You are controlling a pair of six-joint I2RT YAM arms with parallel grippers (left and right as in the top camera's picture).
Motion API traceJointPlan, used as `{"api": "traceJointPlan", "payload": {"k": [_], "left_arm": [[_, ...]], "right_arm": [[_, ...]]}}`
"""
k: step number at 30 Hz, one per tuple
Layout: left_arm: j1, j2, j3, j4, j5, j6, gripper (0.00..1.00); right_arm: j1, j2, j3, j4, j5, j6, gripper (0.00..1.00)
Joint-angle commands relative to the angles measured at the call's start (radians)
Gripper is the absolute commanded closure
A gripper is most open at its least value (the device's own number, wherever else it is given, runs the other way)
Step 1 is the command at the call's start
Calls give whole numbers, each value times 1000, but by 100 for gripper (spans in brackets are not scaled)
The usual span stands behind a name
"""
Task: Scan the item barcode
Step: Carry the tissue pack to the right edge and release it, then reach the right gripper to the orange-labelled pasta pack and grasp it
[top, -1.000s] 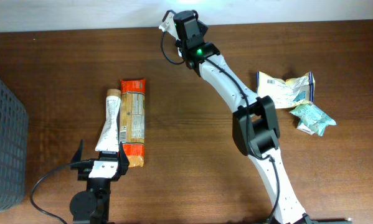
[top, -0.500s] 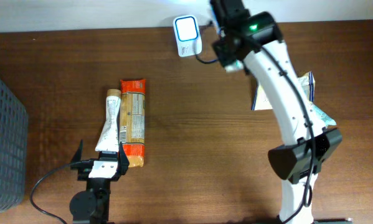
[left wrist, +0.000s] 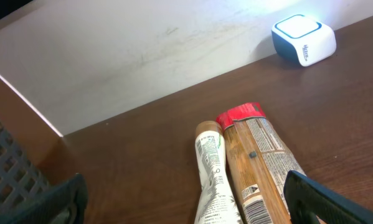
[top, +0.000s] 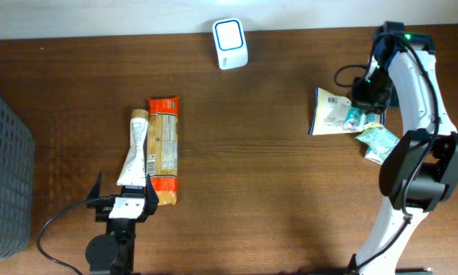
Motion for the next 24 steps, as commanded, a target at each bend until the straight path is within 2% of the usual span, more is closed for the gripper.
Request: {"api": "traceJointPlan", "payload": {"k": [1,2,4,6,10,13,15,18,20,21,24], "left_arm": [[5,-5,-5,-1,4,12,1],[5,-5,-5,-1,4,12,1],[5,-5,-5,-1,4,12,1],[5,-5,-5,-1,4,12,1],[5,-5,-5,-1,4,13,1],[5,-5,-5,-1,4,12,1],[5,-5,-5,-1,4,12,1],[5,-5,-5,-1,4,12,1],[5,-5,-5,-1,4,12,1],[5,-5,-5,-1,4,12,1],[5,-5,-5,-1,4,12,1]], "right_arm": [[0,-1,-1,3,-74,19,22],[3,-1,16,3,-134,18,16],[16,-1,53,-1,-251,-18,12],[37,-1,85,-4,-263,-23,8],[114,-1,118,5,-335,-23,7],[235,6,116,105,-515,-22,7],[307,7,114,180,-548,-2,7],[445,10,98,343,-539,84,7],[563,29,98,454,-477,166,1],[596,40,98,483,-451,188,1],[706,90,98,568,-390,196,1]]}}
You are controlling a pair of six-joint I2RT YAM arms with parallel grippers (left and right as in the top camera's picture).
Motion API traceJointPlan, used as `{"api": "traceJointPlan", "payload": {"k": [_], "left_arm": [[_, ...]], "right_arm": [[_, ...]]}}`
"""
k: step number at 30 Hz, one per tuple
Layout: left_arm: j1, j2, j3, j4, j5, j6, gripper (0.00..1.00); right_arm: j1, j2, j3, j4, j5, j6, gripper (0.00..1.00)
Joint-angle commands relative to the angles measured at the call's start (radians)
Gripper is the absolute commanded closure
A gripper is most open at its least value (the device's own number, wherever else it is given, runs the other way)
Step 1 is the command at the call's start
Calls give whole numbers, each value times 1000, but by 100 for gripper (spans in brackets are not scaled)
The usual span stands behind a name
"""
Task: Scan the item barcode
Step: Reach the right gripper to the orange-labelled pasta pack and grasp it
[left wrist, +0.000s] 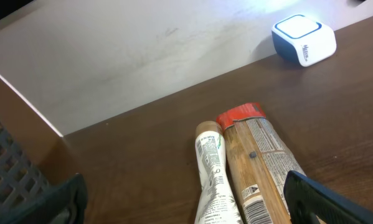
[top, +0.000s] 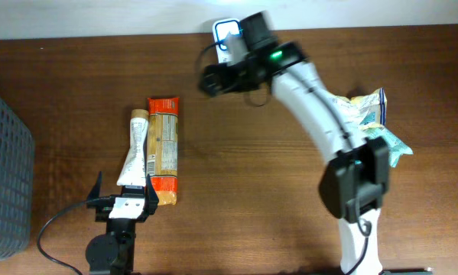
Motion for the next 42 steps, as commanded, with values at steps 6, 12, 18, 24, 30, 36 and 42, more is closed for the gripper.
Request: {"api": "traceJointPlan", "payload": {"k": [6,12,18,24,30,36,42], "left_arm": [[5,-5,-5,-1,3,12,1],[5,-5,-5,-1,3,12,1],[5,-5,-5,-1,3,12,1],[5,-5,-5,-1,3,13,1],[5,-5,-5,-1,3,12,1],[5,-5,-5,-1,3,12,1],[5,-5,-5,-1,3,12,1]], "right_arm": [[182,190,3,117,68,135,1],[207,271,3,127,27,235,33],[243,350,3,163,2,280,42],[258,373,3,168,-8,279,88],[225,363,5,92,-9,264,96],[111,263,61,-121,-11,131,96],[10,236,60,-402,0,-15,96]]}}
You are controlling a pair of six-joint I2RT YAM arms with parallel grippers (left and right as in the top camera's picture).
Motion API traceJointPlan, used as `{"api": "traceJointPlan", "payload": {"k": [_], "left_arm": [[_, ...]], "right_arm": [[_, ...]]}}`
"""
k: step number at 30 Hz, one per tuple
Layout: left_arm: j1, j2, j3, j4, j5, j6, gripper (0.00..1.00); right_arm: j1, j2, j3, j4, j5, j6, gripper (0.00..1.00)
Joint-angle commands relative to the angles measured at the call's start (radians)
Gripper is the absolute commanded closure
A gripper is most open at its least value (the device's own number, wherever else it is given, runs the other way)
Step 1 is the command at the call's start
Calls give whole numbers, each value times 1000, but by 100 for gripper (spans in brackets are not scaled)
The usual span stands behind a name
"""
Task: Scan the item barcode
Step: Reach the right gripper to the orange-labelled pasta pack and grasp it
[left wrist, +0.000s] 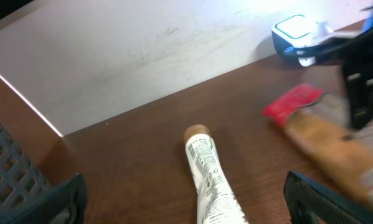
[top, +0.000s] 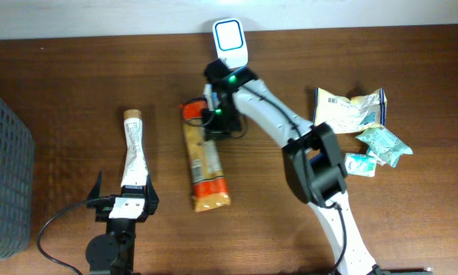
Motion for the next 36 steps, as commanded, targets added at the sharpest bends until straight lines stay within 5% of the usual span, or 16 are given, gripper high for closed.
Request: {"api": "traceJointPlan", "payload": {"k": [1,8,10,14,21,25,27,30,36], "left_arm": [[5,-5,-5,-1,4,12,1],[5,-5,-5,-1,4,12,1],[5,-5,-5,-1,4,12,1],[5,-5,-5,-1,4,12,1],[5,-5,-5,-1,4,12,1],[5,-5,-5,-1,4,12,1],[5,-5,-5,-1,4,12,1],[5,-5,-5,-1,4,12,1],[5,-5,-5,-1,4,12,1]], "right_arm": [[-56,-30,0,-111,53,-125,95],[-141,-30,0,-213,42,-251,41],[-167,-30,-2,-256,-19,-308,12],[-163,-30,-63,-251,-118,-346,3],[-105,-30,-243,-7,-206,-274,11],[-81,-29,-368,208,-206,-116,21],[-78,-29,-409,268,-207,-51,33],[-80,-29,-413,276,-218,-40,65],[-71,-29,-413,312,-293,-52,96]]}}
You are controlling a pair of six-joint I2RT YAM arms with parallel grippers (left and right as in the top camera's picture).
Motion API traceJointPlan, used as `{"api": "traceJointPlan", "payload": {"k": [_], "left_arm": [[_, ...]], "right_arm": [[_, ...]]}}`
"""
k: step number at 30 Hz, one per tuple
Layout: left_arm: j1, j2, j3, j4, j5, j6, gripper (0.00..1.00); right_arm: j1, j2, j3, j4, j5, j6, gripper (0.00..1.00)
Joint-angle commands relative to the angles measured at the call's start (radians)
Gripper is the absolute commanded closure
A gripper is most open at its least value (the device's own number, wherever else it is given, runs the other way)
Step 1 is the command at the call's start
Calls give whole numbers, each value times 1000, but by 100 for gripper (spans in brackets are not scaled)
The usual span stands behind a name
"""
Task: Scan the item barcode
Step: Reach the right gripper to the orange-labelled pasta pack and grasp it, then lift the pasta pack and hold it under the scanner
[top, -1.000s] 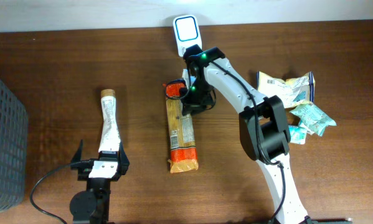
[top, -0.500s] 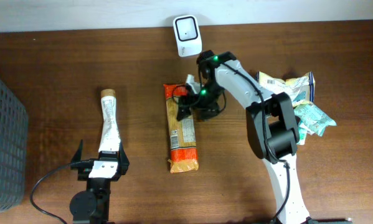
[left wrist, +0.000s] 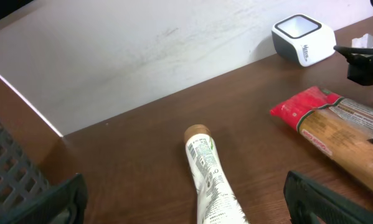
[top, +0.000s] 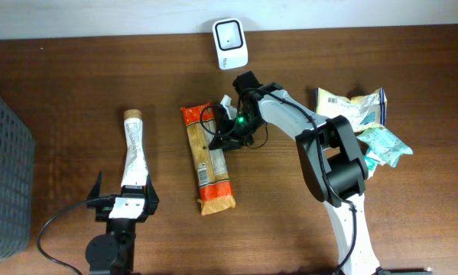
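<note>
The long orange and red package [top: 207, 158] lies flat at mid-table with its white printed label facing up; its red end [left wrist: 301, 107] points toward the back. The white scanner [top: 230, 33] stands at the back edge, its window [left wrist: 296, 26] dark. My right gripper [top: 221, 136] is at the package's right edge near the far end. Its fingers are dark against the wood, so whether they hold the package is unclear. My left gripper [top: 124, 185] rests open at the near edge, fingers [left wrist: 307, 190] wide apart around the lower end of a white tube [left wrist: 206, 171].
The white tube [top: 134, 153] with a tan cap lies left of the package. Several crumpled snack bags [top: 349, 111] are piled at the right. A grey mesh basket [top: 3, 168] fills the left edge. A light wall borders the table's back.
The package has settled still with its label side showing. My right gripper has moved from the package's far end to its right edge. The scanner's window, lit before, is now dark.
The package first lay against the tube while my right gripper was at the snack bags on the right. It was then near the scanner. After that it was at the package, which had left the tube for mid-table. The left arm has stayed still throughout.
</note>
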Motion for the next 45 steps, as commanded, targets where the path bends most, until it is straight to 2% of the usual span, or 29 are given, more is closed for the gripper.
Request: {"api": "traceJointPlan", "payload": {"k": [1,3,6,11,17,23,30,32,34,35,37,39,40,43,45], "left_arm": [[5,-5,-5,-1,4,12,1],[5,-5,-5,-1,3,12,1],[5,-5,-5,-1,4,12,1],[5,-5,-5,-1,4,12,1],[5,-5,-5,-1,4,13,1],[5,-5,-5,-1,4,12,1],[5,-5,-5,-1,4,12,1],[5,-5,-5,-1,4,12,1],[5,-5,-5,-1,3,12,1],[5,-5,-5,-1,4,12,1],[5,-5,-5,-1,4,12,1],[5,-5,-5,-1,4,13,1],[5,-5,-5,-1,4,12,1],[5,-5,-5,-1,4,12,1],[5,-5,-5,-1,4,13,1]], "right_arm": [[22,62,-31,-2,47,5,96],[12,56,-30,-10,-20,-12,96],[-29,3,-30,-57,-98,-120,96],[-149,-220,-30,-166,-237,-285,96],[-276,-463,-30,-183,-323,-287,96],[-397,-595,-29,-160,-480,-287,96],[-513,-634,-28,-124,-557,-256,96],[-521,-634,-28,-67,-568,-217,96],[-509,-634,-28,48,-548,-116,96],[-491,-634,-28,136,-475,-26,96],[-447,-634,-28,219,-302,33,96],[-362,-634,-29,251,30,29,96],[-296,-632,-29,270,256,-6,96],[-131,-624,-29,350,727,-147,96],[-20,-596,-29,457,1039,-334,96]]}}
